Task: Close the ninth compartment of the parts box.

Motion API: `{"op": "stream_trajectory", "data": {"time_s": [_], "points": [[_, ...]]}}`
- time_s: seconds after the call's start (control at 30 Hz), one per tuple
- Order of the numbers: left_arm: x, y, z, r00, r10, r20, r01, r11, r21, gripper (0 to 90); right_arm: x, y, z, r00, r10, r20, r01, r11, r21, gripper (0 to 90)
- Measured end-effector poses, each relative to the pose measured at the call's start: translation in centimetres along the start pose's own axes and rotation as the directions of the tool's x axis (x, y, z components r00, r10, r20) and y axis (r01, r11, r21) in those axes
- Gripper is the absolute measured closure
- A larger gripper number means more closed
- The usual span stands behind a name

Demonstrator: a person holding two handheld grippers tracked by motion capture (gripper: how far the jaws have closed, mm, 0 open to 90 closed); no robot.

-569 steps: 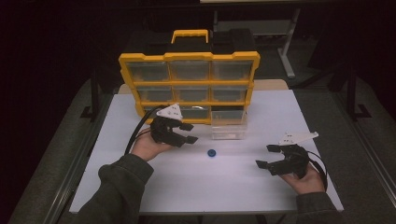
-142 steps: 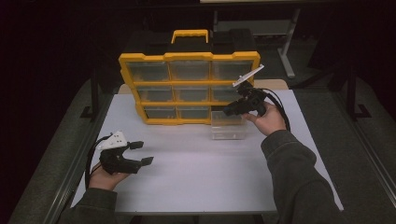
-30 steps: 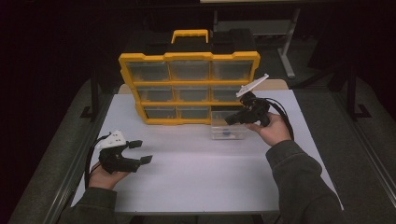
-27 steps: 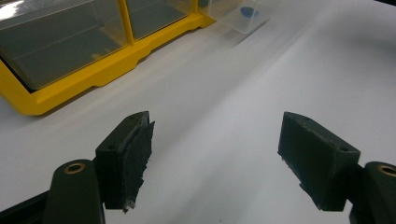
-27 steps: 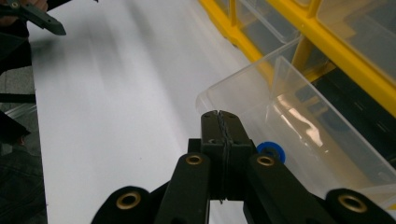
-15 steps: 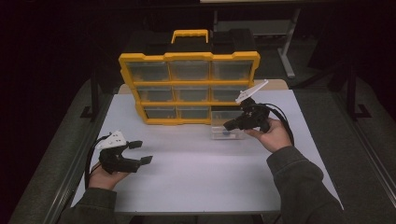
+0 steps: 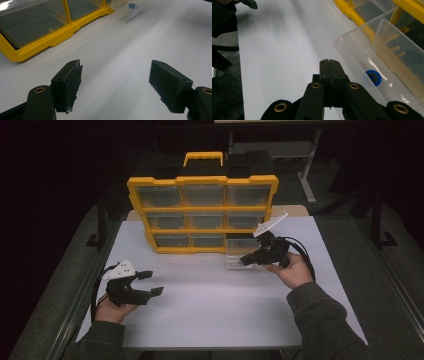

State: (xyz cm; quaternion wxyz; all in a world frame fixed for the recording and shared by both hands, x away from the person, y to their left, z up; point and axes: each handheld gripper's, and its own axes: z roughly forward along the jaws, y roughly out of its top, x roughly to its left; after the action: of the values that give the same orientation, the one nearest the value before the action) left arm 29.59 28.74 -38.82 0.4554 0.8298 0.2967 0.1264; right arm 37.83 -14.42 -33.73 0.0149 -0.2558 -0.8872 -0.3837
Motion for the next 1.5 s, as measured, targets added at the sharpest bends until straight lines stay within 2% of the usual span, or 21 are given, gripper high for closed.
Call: {"op": "stream_trajectory", "data": {"time_s": [0.43,0.83,1.13,1.17,1.2,1.37,1.5], "points": [[0.1,0.0,0.0,1.0000,0.004,0.000,-0.004,1.0000,0.003,24.8,-0.3,-1.7,1.1,0.9999,0.013,-0.006,-0.013,1.000,0.015,87.9],[-0.2,0.2,0.1,0.9999,0.011,-0.008,-0.011,0.9999,0.007,24.8,-0.7,-2.2,2.3,0.9999,0.015,-0.002,-0.015,0.998,0.055,87.9],[-0.2,0.2,0.0,0.9999,0.009,-0.011,-0.009,0.9999,0.011,24.8,-1.1,-2.5,2.5,0.9996,0.024,0.016,-0.025,0.998,0.063,87.9],[-0.2,0.2,0.1,0.9999,0.009,-0.011,-0.009,0.9999,0.008,24.8,-1.2,-2.6,2.5,0.9995,0.013,0.030,-0.015,0.998,0.067,87.9],[-0.2,0.2,0.1,0.9999,0.009,-0.010,-0.009,0.9999,0.008,24.9,-1.2,-2.6,2.5,0.9994,0.023,0.024,-0.025,0.997,0.068,87.9],[-0.1,0.1,0.0,1.0000,-0.004,-0.007,0.004,1.0000,0.007,24.8,-1.6,-2.6,2.7,0.9986,0.012,0.052,-0.016,0.997,0.077,88.0],[-0.1,0.2,0.0,1.0000,0.001,-0.007,-0.001,1.0000,0.004,24.8,-1.7,-2.6,3.0,0.9981,0.010,0.060,-0.015,0.996,0.083,87.9]]}}
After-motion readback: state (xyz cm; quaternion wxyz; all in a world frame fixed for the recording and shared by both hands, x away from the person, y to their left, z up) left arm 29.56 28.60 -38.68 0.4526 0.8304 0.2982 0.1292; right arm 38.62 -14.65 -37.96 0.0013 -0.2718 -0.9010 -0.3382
